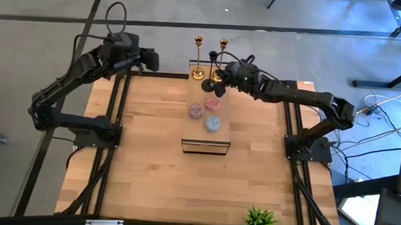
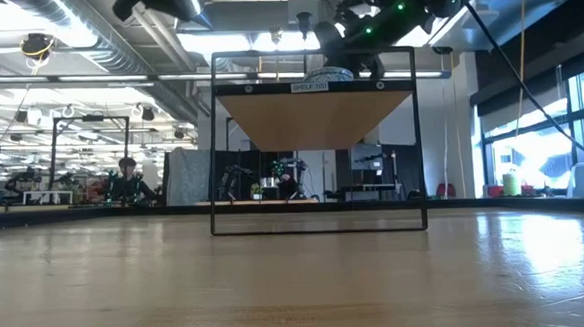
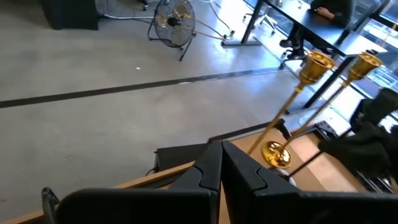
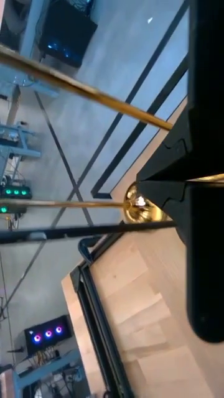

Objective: Pick & Place candle stick holders
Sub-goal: Put the gold candle holder on the shelf, then return to Home Position

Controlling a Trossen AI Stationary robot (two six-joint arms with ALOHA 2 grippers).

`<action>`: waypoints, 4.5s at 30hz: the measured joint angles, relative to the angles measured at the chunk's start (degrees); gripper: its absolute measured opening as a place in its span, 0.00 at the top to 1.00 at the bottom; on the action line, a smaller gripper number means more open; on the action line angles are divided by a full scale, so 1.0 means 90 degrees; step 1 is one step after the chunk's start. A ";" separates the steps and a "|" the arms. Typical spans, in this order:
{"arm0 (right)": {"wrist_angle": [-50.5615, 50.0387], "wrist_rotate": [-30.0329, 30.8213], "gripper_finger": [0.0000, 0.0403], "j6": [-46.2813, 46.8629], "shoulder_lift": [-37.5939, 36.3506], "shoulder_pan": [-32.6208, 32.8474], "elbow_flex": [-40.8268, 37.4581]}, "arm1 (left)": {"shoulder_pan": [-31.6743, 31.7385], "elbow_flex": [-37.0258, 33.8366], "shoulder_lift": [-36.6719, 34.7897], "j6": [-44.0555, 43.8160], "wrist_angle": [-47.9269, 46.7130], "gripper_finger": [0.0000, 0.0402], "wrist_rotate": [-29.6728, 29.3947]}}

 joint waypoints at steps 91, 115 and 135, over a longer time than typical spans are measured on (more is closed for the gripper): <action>0.0055 0.0828 1.00 -0.0486 0.0485 -0.0260 0.0102 | 0.0459 0.0000 0.0000 0.0180 0.0237 0.99 0.0157; -0.1568 0.1900 1.00 0.0352 -0.0589 0.1251 0.0112 | 0.0404 0.0000 -0.0376 0.0356 0.0179 1.00 0.0737; -0.3723 0.3694 1.00 0.2862 -0.2071 0.4664 0.0114 | -0.1559 0.0000 -0.0183 0.0158 0.1013 0.99 0.0222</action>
